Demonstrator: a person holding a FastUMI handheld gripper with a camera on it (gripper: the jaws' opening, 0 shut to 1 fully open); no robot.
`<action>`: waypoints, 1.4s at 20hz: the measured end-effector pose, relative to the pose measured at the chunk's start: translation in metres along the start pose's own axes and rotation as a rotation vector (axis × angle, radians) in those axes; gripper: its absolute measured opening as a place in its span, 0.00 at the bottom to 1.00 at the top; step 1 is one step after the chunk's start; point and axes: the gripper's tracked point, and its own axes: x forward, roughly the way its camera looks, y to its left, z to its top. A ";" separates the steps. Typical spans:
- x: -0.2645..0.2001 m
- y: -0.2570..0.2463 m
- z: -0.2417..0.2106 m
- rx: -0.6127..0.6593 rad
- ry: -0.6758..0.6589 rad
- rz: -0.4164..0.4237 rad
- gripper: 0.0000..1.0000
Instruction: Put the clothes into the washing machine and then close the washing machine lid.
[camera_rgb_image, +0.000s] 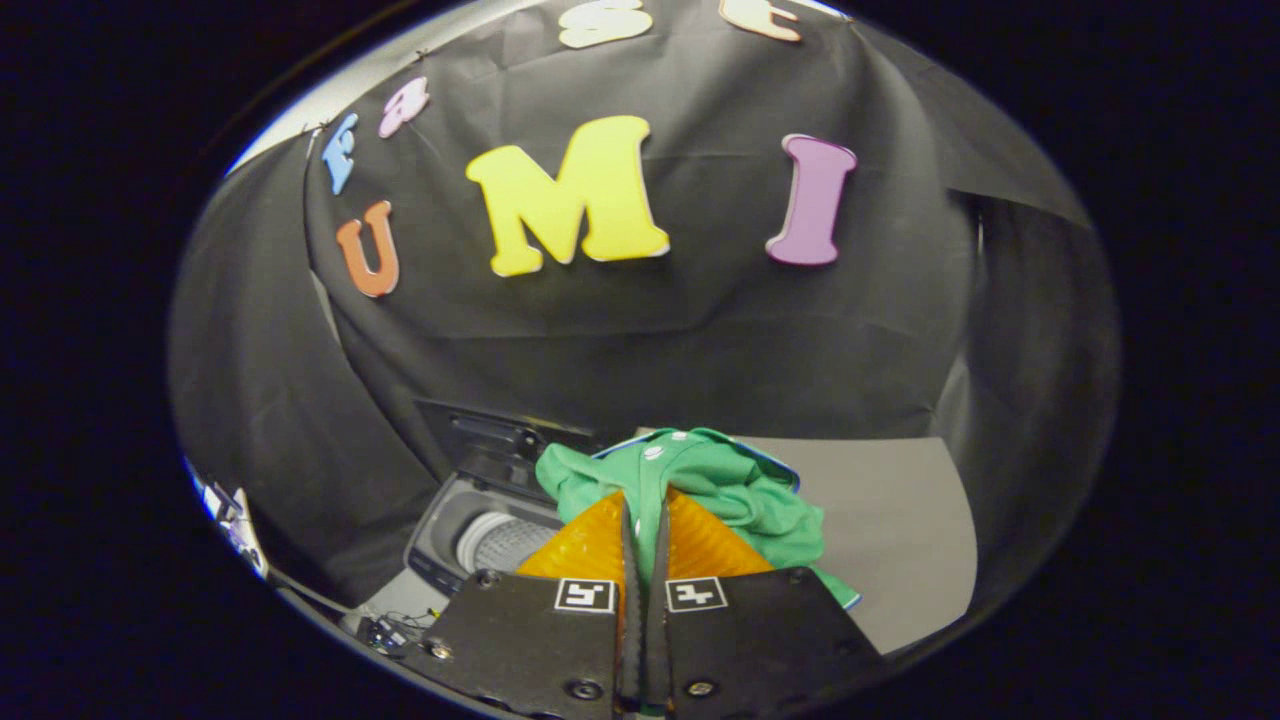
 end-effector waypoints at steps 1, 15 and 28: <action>0.001 0.016 0.004 -0.015 -0.005 0.027 0.06; 0.082 0.180 -0.021 -0.156 0.084 0.267 0.06; 0.152 0.214 -0.073 -0.093 0.190 0.233 0.06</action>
